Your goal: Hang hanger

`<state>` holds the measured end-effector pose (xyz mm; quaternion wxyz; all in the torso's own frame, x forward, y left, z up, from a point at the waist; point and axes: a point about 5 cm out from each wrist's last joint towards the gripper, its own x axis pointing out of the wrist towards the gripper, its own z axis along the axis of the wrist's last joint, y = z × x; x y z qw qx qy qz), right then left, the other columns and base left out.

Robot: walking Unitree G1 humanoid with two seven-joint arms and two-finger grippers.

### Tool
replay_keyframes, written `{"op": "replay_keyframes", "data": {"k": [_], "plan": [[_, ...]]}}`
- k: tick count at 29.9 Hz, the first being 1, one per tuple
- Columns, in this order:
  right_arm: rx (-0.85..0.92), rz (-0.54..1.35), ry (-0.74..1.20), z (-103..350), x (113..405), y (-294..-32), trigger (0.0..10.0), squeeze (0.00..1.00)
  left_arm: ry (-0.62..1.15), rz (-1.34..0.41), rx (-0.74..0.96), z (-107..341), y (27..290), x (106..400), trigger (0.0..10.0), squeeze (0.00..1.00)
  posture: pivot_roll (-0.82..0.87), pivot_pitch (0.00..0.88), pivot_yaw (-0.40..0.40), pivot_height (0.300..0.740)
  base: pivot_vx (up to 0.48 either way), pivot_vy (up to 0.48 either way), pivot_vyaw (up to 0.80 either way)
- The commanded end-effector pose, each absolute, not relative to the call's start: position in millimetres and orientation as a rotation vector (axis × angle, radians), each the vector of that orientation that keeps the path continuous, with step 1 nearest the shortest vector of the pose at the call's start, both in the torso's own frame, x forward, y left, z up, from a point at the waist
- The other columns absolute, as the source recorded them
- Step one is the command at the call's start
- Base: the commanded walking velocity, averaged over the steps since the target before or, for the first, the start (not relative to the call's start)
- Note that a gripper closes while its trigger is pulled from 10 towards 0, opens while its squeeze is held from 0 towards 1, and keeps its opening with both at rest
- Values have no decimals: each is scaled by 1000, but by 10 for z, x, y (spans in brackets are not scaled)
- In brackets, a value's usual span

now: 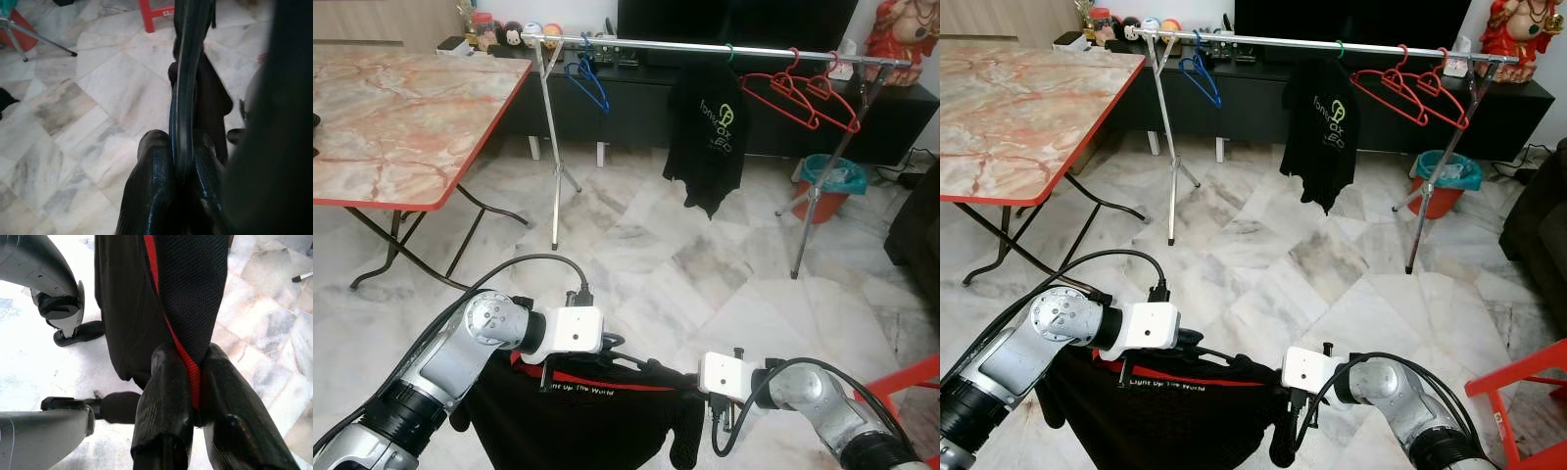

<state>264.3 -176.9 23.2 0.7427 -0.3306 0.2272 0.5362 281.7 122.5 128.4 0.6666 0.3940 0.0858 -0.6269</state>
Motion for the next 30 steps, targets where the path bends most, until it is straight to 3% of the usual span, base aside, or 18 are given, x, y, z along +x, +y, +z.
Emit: {"op": "replay_keyframes", "data": {"k": [1, 9, 16, 20, 30], "plan": [[-769, 1212, 512, 233, 2631, -1780, 0, 0, 188, -1325, 1003, 1332, 1316, 2935, 10000, 0, 32, 23, -34, 740, 0, 0, 0], [-782, 1230, 519, 228, 2617, -1769, 0, 0, 208, -1281, 1080, 1253, 1399, 2976, 10000, 0, 29, 28, -36, 740, 0, 0, 0], [-885, 1243, 573, 174, 2560, -1901, 0, 0, 199, -1534, 841, 1466, 1449, 2691, 10000, 0, 34, 38, -40, 740, 0, 0, 0], [-908, 1251, 593, 155, 2536, -1940, 0, 0, 272, -1641, 879, 1536, 1618, 2591, 10000, 0, 41, 40, -39, 740, 0, 0, 0], [-926, 1268, 597, 154, 2521, -1946, 0, 0, 318, -1498, 1039, 1460, 1828, 2751, 10000, 0, 38, 44, -38, 740, 0, 0, 0]]}}
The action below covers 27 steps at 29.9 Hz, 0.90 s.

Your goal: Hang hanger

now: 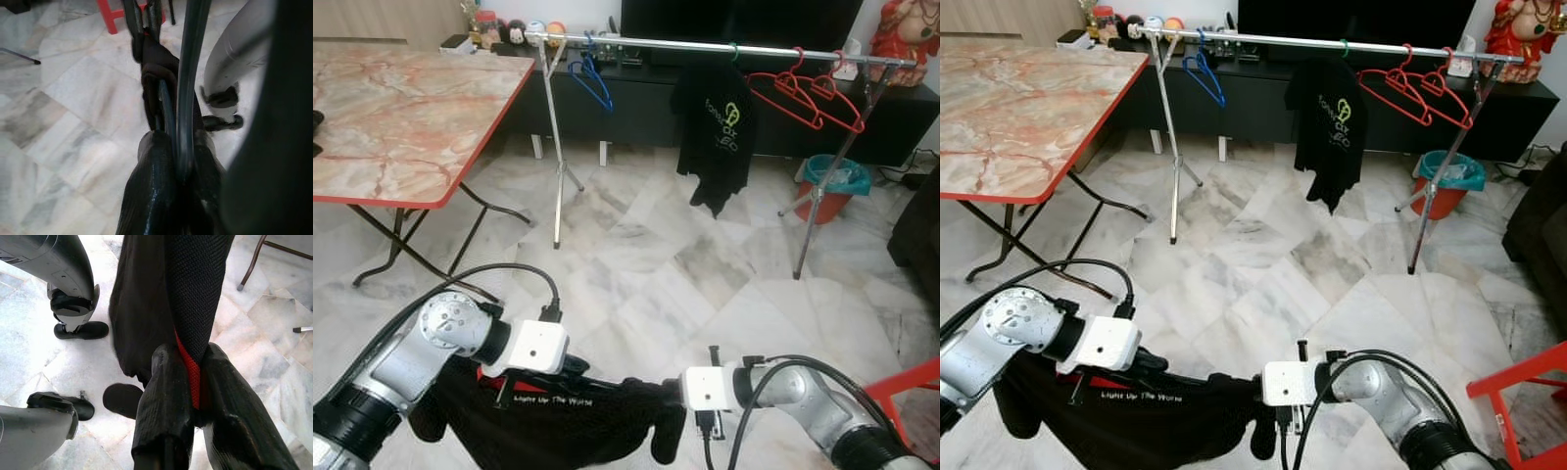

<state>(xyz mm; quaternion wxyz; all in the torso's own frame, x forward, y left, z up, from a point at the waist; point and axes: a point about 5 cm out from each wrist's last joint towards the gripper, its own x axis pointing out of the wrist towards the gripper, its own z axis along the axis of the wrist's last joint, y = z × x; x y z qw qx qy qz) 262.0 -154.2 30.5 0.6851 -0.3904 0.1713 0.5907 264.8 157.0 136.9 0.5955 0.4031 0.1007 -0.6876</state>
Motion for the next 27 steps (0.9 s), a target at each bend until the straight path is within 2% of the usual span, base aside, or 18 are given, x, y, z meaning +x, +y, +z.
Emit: {"op": "replay_keyframes", "data": {"k": [1, 7, 8, 9, 12, 13, 27], "plan": [[-933, 1267, 595, 158, 2523, -1953, 0, 0, 324, -1469, 1079, 1425, 1837, 2771, 10000, 0, 40, 43, -39, 740, 0, 0, 0], [-917, 1226, 570, 175, 2578, -1908, 0, 0, 294, -1467, 1034, 1386, 1768, 2764, 10000, 0, 36, 44, -38, 740, 0, 0, 0], [-904, 1214, 558, 183, 2594, -1884, 7176, 0, 285, -1473, 1026, 1381, 1747, 2760, 10000, 0, 37, 44, -39, 740, 0, 0, 0], [-876, 1211, 543, 194, 2604, -1850, 10000, 0, 277, -1479, 1019, 1378, 1722, 2755, 10000, 0, 40, 45, -38, 740, 0, 0, 0], [-837, 1216, 528, 209, 2609, -1805, 10000, 4, 264, -1487, 1006, 1377, 1690, 2750, 10000, 0, 40, 43, -38, 740, 0, 0, 0], [-819, 1229, 529, 215, 2603, -1792, 10000, 1000, 257, -1488, 1005, 1375, 1680, 2754, 10000, 0, 40, 43, -38, 740, 0, 0, 0], [-839, 1238, 499, 286, 2638, -1767, 10000, 1000, 267, -1504, 1039, 1283, 1624, 2759, 10000, 0, 34, 35, -35, 740, 0, 0, 0]]}}
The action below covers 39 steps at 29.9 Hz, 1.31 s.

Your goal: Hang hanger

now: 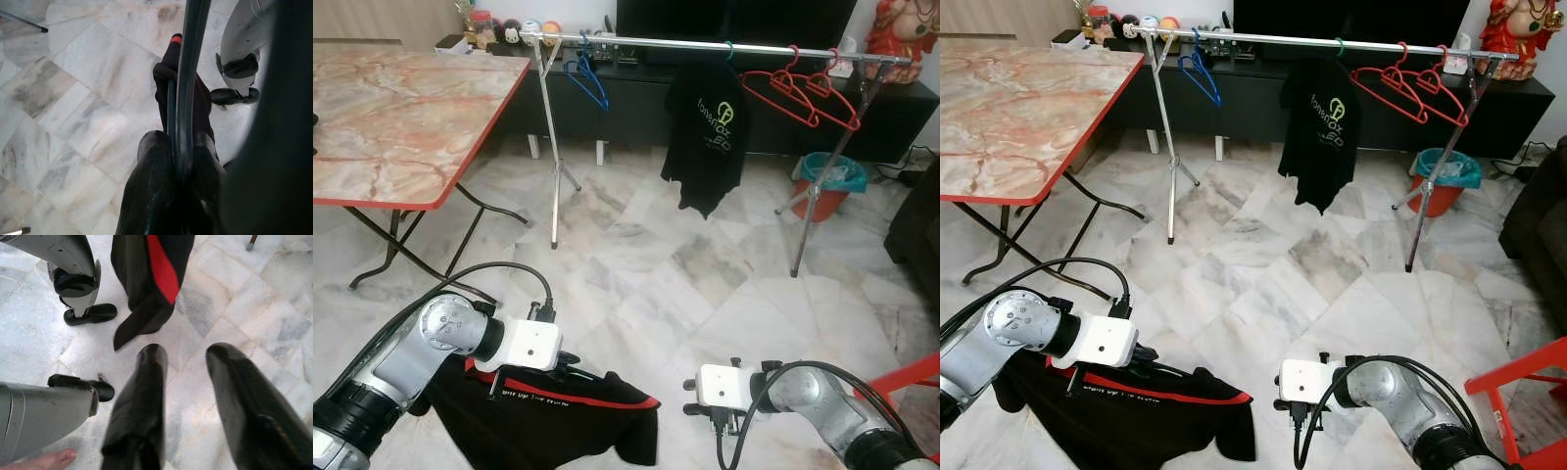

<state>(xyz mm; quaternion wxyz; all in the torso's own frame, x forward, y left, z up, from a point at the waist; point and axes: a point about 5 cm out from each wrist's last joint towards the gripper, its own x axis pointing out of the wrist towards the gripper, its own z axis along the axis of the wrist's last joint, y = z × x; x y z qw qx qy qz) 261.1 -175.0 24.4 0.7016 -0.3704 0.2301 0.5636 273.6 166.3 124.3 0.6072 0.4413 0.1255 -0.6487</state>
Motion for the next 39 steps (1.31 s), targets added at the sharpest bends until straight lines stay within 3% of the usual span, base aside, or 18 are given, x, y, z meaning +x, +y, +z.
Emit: {"op": "replay_keyframes", "data": {"k": [1, 2, 20, 21, 22, 23, 24, 27, 28, 29, 39], "plan": [[-839, 1238, 499, 286, 2638, -1767, 10000, 1000, 267, -1504, 1039, 1283, 1624, 2759, 10000, 0, 34, 35, -35, 740, 0, 0, 0], [-843, 1249, 499, 280, 2630, -1761, 10000, 0, 262, -1503, 1033, 1289, 1618, 2761, 10000, 0, 34, 35, -35, 740, 0, 0, 0], [-776, 1272, 498, 222, 2553, -1717, 10000, 0, 215, -1528, 947, 1401, 1513, 2770, 10000, 0, 36, 40, -34, 740, 0, 0, 0], [-747, 1282, 498, 218, 2533, -1706, 10000, 275, 213, -1529, 946, 1401, 1503, 2772, 10000, 0, 37, 42, -34, 740, 0, 0, 0], [-747, 1282, 498, 218, 2533, -1706, 10000, 275, 213, -1529, 946, 1401, 1503, 2772, 10000, 0, 37, 42, -34, 740, 0, 0, 0], [-734, 1278, 492, 220, 2529, -1701, 10000, 847, 213, -1532, 944, 1400, 1496, 2770, 10000, 0, 36, 43, -33, 740, 0, 0, 0], [-730, 1285, 492, 220, 2521, -1699, 10000, 1000, 213, -1533, 942, 1399, 1493, 2769, 10000, 0, 35, 44, -33, 740, 0, 0, 0], [-734, 1277, 470, 229, 2518, -1694, 10000, 957, 216, -1535, 941, 1395, 1486, 2764, 10000, 0, 33, 44, -34, 740, 0, 0, 0], [-734, 1284, 472, 226, 2512, -1695, 10000, 133, 215, -1535, 940, 1394, 1483, 2765, 10000, 0, 33, 44, -34, 740, 0, 0, 0], [-745, 1296, 476, 218, 2500, -1702, 10000, 0, 211, -1533, 941, 1394, 1476, 2767, 10000, 0, 34, 44, -35, 740, 0, 0, 0], [-783, 1266, 459, 201, 2540, -1685, 10000, 0, 200, -1525, 940, 1412, 1453, 2778, 10000, 0, 38, 44, -37, 740, 0, 0, 0]]}}
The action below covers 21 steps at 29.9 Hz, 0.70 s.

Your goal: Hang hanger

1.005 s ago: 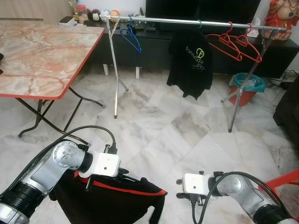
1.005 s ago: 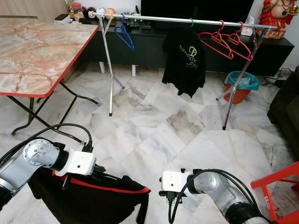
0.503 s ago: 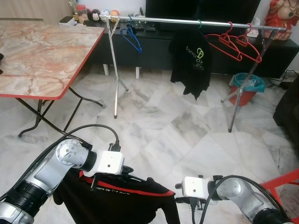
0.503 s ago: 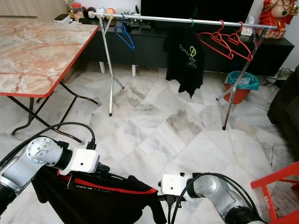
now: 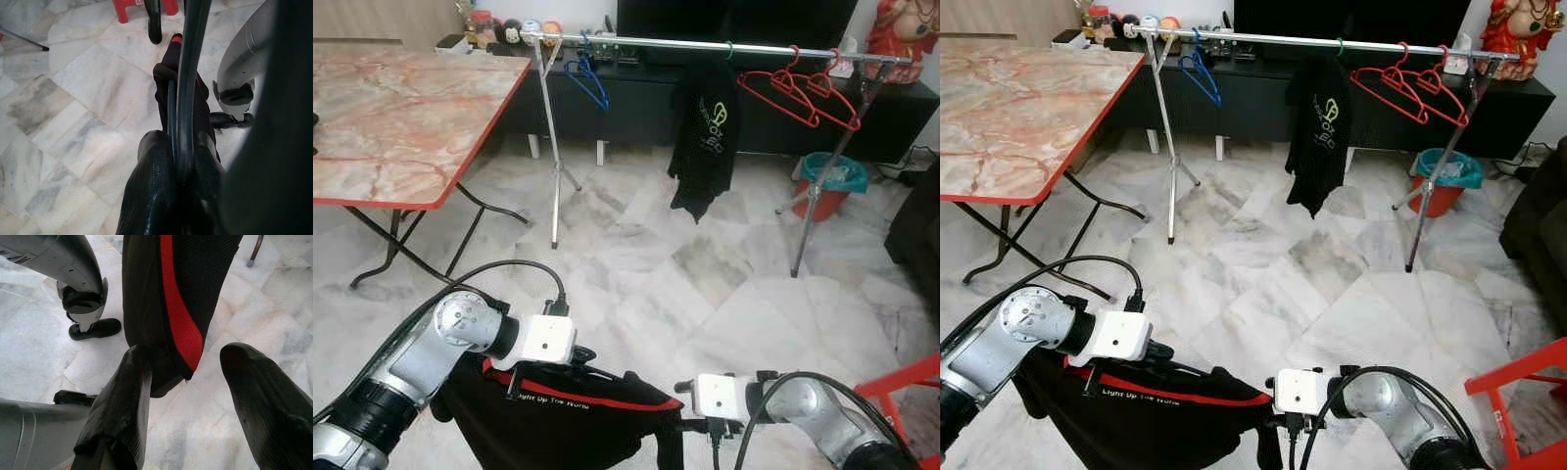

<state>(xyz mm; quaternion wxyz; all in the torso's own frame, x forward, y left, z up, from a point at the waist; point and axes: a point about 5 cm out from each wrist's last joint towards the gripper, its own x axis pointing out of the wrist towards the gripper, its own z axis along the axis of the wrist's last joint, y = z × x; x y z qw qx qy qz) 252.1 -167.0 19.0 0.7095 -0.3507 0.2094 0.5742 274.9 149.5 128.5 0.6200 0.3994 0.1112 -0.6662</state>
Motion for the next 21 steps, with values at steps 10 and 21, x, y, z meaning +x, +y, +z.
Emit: {"op": "replay_keyframes", "data": {"k": [10, 21], "plan": [[-784, 1267, 477, 145, 2517, -1671, 10000, 0, 191, -1527, 938, 1424, 1432, 2777, 10000, 0, 41, 44, -39, 740, 0, 0, 0], [-774, 1259, 477, 135, 2518, -1645, 0, 0, 189, -1531, 935, 1427, 1419, 2773, 10000, 0, 43, 44, -37, 740, 0, 0, 0]]}}
